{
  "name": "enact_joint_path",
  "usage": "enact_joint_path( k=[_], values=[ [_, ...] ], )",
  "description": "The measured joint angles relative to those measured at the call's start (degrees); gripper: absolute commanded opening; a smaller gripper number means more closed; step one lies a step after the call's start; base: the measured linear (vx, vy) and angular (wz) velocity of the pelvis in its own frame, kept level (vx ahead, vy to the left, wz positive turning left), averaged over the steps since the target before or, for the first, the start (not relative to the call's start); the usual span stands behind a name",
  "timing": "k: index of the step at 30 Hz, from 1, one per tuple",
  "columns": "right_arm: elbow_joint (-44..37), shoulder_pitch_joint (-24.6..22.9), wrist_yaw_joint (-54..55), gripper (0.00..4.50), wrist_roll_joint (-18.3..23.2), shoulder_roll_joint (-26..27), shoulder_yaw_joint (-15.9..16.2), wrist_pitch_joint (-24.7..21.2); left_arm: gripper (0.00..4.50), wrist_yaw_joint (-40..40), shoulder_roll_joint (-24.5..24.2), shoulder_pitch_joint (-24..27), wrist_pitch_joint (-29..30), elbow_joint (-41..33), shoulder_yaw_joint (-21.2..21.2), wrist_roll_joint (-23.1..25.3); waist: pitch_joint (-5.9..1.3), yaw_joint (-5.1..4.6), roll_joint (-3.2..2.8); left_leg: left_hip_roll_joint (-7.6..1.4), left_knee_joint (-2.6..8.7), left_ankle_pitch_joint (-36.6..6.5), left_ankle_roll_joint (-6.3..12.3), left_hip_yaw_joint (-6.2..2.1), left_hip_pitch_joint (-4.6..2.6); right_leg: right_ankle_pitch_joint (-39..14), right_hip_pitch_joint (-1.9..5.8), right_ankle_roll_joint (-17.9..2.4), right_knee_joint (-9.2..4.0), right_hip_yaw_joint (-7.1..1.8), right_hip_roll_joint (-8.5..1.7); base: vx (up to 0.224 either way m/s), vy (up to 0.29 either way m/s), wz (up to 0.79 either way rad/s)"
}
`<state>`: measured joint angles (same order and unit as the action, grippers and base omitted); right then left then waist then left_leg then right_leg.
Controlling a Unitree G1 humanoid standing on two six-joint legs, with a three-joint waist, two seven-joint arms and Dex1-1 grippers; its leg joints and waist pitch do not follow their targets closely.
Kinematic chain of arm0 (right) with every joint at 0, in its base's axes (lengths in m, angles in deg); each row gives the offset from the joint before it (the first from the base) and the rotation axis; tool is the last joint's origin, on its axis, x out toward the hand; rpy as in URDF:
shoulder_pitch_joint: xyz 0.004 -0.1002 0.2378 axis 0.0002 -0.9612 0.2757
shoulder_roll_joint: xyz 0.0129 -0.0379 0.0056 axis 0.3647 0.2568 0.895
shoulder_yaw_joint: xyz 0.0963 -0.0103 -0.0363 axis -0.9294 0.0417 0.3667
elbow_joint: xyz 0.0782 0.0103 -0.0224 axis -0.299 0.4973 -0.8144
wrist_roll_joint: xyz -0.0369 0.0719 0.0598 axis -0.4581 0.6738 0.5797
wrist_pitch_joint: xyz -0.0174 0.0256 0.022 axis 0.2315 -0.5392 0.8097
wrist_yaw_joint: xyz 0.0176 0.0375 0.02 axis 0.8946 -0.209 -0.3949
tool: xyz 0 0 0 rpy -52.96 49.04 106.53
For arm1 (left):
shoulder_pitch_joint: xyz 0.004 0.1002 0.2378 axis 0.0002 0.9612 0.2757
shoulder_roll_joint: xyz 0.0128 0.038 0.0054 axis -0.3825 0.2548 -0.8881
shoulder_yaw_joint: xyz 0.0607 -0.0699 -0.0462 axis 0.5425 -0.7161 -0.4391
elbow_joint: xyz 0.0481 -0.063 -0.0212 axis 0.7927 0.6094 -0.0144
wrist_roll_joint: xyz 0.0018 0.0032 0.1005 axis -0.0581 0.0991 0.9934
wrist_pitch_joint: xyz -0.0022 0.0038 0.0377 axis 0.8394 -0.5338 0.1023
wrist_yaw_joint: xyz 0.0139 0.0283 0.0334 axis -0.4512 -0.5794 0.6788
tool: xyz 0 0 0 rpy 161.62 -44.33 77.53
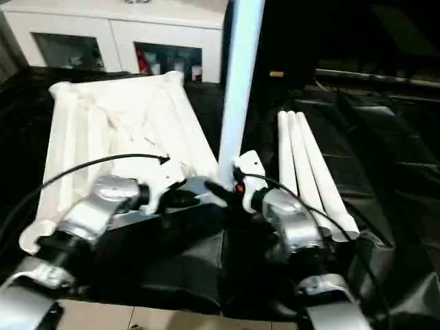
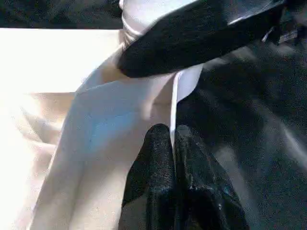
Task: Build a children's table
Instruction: Rotate leg to tighten
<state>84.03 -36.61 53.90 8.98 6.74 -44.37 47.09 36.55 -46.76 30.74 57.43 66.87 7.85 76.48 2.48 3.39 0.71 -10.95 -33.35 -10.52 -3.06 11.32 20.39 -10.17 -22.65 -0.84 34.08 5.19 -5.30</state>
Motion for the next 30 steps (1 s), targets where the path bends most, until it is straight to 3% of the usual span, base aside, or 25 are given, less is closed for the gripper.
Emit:
enact_joint_path(
  k=[6, 12, 14, 16, 19, 21, 24, 25, 30],
  values=[
    [6.0, 4.3, 15.2, 2.74, 0.3, 3.5, -6.0, -0.4, 0.00, -14.3, 9.6, -2.7, 5.7, 3.8, -2.0, 0.2, -0.08, 0.00, -0.17, 0.17, 0.00, 0.0, 0.01, 0.03, -0.07, -0.2, 0.09, 0.3, -0.08, -0.24, -0.03, 0.000, 0.000, 0.00],
    [8.8, 6.0, 17.3, 2.74, 0.0, 3.7, -6.6, 2.0, 0.00, -16.9, 11.2, -3.7, 5.7, 5.0, -2.0, 0.5, -0.13, 0.14, -0.25, 0.17, 0.23, 0.0, 0.02, 0.03, 0.07, 0.0, -0.09, 0.1, -0.04, -0.19, -0.02, 0.000, 0.000, 0.00],
    [9.0, 6.1, 17.2, 3.44, 0.0, 3.8, -7.2, 2.4, 0.00, -16.9, 11.2, -3.8, 5.4, 5.1, -2.0, 0.7, -0.13, 0.15, -0.25, 0.17, 0.23, 0.0, 0.02, 0.03, 0.14, 0.0, -0.14, 0.1, -0.05, -0.19, -0.02, 0.000, 0.000, 0.00],
    [9.1, 6.1, 16.4, 3.46, 0.7, 4.6, -7.8, 3.1, 0.00, -18.0, 11.0, -4.0, 4.9, 5.7, -2.1, 0.9, -0.12, 0.02, -0.23, 0.16, 0.21, 0.0, 0.02, 0.03, 0.14, 0.0, -0.14, 0.1, -0.05, -0.19, -0.02, 0.000, 0.000, 0.00],
    [9.1, 5.9, 14.7, 3.72, 1.2, 5.7, -7.3, 3.9, 0.00, -21.1, 10.3, -4.8, 4.1, 7.3, -3.5, 1.3, -0.09, -1.21, -0.18, 0.13, 0.19, 0.0, 0.03, 0.05, 0.22, 0.1, -0.28, 0.1, -0.05, -0.16, -0.01, 0.000, 0.000, 0.00],
    [9.1, 5.8, 13.9, 3.72, 0.9, 5.5, -6.5, 4.5, 0.00, -21.7, 10.0, -4.9, 3.6, 7.4, -3.5, 1.3, -0.08, -1.41, -0.18, 0.10, 0.20, 0.0, 0.03, 0.04, 0.28, 0.1, -0.39, 0.1, -0.05, -0.14, 0.00, 0.000, 0.000, 0.00],
    [3.7, 2.8, 10.8, 3.72, 0.4, 3.2, -4.6, 4.4, 0.00, -21.8, 10.0, -5.6, 2.3, 8.3, -3.5, 1.3, -0.04, -0.95, -0.25, 0.08, 0.20, 0.0, 0.04, 0.01, 0.63, 0.1, -0.58, 0.1, -0.11, -0.03, 0.01, 0.000, 0.000, 0.00],
    [1.5, 1.6, 9.6, 3.86, 0.3, 2.6, -3.9, 4.4, 0.45, -21.9, 9.9, -5.8, 1.9, 8.7, -3.6, 1.3, 0.00, -0.87, -0.32, 0.08, 0.19, 0.0, 0.12, 0.02, 0.66, 0.1, -0.61, 0.1, -0.13, -0.03, 0.01, 0.000, 0.000, 0.00],
    [-9.1, -3.1, 5.3, 3.86, -0.4, -0.4, -1.5, 3.2, 0.92, -20.0, 10.6, -6.0, -2.7, 9.4, -6.3, -2.0, 0.24, -0.02, -0.39, 0.01, 0.13, 0.2, 0.35, -0.03, 0.91, 0.1, -0.81, 0.1, -0.09, 0.09, 0.02, 0.000, 0.000, 0.00]
  ],
)
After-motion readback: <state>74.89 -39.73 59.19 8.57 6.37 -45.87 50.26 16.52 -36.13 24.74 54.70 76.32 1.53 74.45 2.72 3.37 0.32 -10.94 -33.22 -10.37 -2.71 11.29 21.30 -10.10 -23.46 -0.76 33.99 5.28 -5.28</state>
